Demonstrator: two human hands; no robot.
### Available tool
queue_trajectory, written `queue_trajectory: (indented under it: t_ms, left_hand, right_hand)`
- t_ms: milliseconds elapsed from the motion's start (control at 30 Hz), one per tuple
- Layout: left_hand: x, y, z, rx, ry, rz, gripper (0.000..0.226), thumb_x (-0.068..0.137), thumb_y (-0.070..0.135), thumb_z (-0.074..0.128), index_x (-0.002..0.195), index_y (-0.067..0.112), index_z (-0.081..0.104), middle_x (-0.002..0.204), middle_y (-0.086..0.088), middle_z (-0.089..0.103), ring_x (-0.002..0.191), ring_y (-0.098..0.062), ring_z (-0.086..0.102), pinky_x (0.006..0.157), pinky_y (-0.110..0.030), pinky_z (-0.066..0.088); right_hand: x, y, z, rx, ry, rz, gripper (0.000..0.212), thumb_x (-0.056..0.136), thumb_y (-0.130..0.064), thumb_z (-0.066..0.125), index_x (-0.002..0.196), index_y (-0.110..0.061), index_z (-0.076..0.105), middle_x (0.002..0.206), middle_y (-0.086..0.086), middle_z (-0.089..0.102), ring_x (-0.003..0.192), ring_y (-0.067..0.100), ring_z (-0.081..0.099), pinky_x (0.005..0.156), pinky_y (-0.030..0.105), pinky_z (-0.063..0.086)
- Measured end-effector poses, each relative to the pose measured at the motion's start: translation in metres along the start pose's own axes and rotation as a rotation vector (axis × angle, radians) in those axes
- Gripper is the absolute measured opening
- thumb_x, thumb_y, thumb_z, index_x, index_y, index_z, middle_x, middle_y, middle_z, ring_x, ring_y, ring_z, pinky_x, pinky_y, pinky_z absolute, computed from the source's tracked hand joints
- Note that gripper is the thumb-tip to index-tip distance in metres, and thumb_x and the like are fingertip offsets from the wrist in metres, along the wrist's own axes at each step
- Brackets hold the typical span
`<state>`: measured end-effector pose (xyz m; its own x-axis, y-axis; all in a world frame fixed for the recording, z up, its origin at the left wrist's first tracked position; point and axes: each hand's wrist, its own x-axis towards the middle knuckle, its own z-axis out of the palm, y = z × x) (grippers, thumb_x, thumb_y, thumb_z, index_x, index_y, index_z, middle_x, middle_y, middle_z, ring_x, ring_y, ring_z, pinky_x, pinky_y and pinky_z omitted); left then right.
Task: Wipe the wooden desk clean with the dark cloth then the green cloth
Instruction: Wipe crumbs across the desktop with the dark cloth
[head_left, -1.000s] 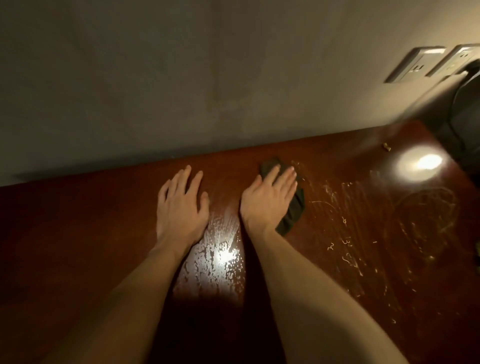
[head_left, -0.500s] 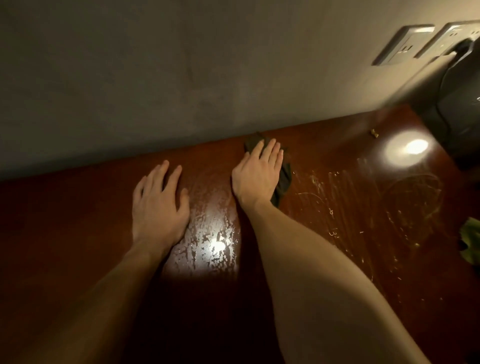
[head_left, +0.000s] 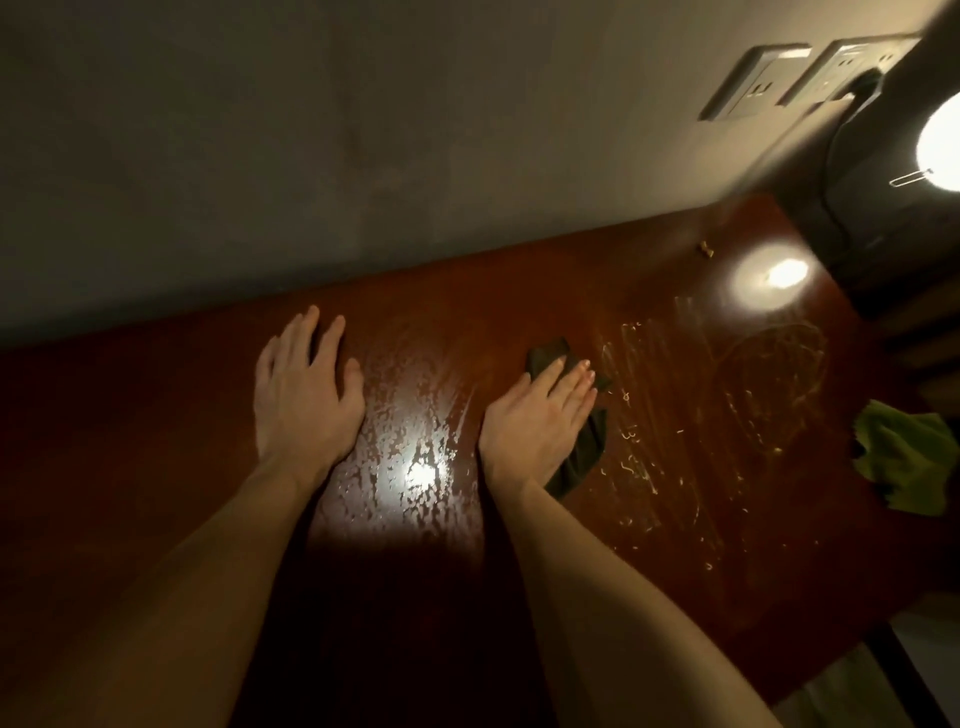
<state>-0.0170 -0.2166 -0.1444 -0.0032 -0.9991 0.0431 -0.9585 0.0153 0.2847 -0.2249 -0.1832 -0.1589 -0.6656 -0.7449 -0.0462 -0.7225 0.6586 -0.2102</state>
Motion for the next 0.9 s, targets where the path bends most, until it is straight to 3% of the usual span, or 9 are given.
queue_trajectory:
  t_ms: [300,533,700,767,900]
  left_hand:
    - [0.0,-0.002,0.004,0.012,0.036,0.012,0.057,0.11,0.042,0.036,0.163,0.02,0.036,0.173,-0.008,0.026,0.161,-0.023,0.018,0.131,-0.047,0.015]
    - [-0.001,0.0,0.0,-0.002,0.013,0.019,0.057,0.111,0.041,0.036,0.163,0.017,0.036,0.172,-0.012,0.026,0.161,-0.027,0.019,0.131,-0.05,0.016]
    - [0.0,-0.002,0.005,0.002,0.021,0.02,0.057,0.111,0.041,0.037,0.163,0.017,0.035,0.172,-0.012,0.026,0.161,-0.028,0.019,0.131,-0.049,0.014]
    - [0.001,-0.002,0.006,-0.003,0.03,0.02,0.057,0.111,0.041,0.038,0.163,0.018,0.036,0.172,-0.012,0.026,0.161,-0.027,0.019,0.131,-0.049,0.013]
    - [0.002,-0.003,0.009,0.007,0.062,0.03,0.056,0.109,0.04,0.039,0.161,0.017,0.039,0.171,-0.012,0.029,0.16,-0.027,0.022,0.131,-0.049,0.015]
  right_hand:
    - [0.074,-0.031,0.0,0.013,0.023,-0.013,0.062,0.111,-0.034,0.024,0.165,-0.003,0.021,0.173,0.023,0.008,0.162,0.035,0.003,0.131,0.044,-0.004]
    - [0.005,0.008,-0.007,-0.021,-0.005,-0.013,0.063,0.112,-0.04,0.019,0.166,-0.007,0.016,0.174,0.017,0.003,0.162,0.03,-0.002,0.131,0.041,-0.007]
    - [0.03,-0.006,-0.008,-0.014,-0.005,0.035,0.063,0.111,-0.037,0.022,0.166,-0.007,0.018,0.174,0.019,0.005,0.162,0.032,0.0,0.132,0.045,-0.001]
    - [0.05,-0.014,-0.007,-0.033,-0.007,-0.032,0.063,0.11,-0.037,0.019,0.166,-0.006,0.018,0.174,0.02,0.005,0.162,0.033,0.0,0.132,0.047,0.003]
    - [0.064,-0.026,0.0,-0.06,-0.023,-0.414,0.063,0.111,-0.036,0.016,0.165,-0.003,0.02,0.173,0.021,0.008,0.162,0.033,0.002,0.132,0.043,-0.003]
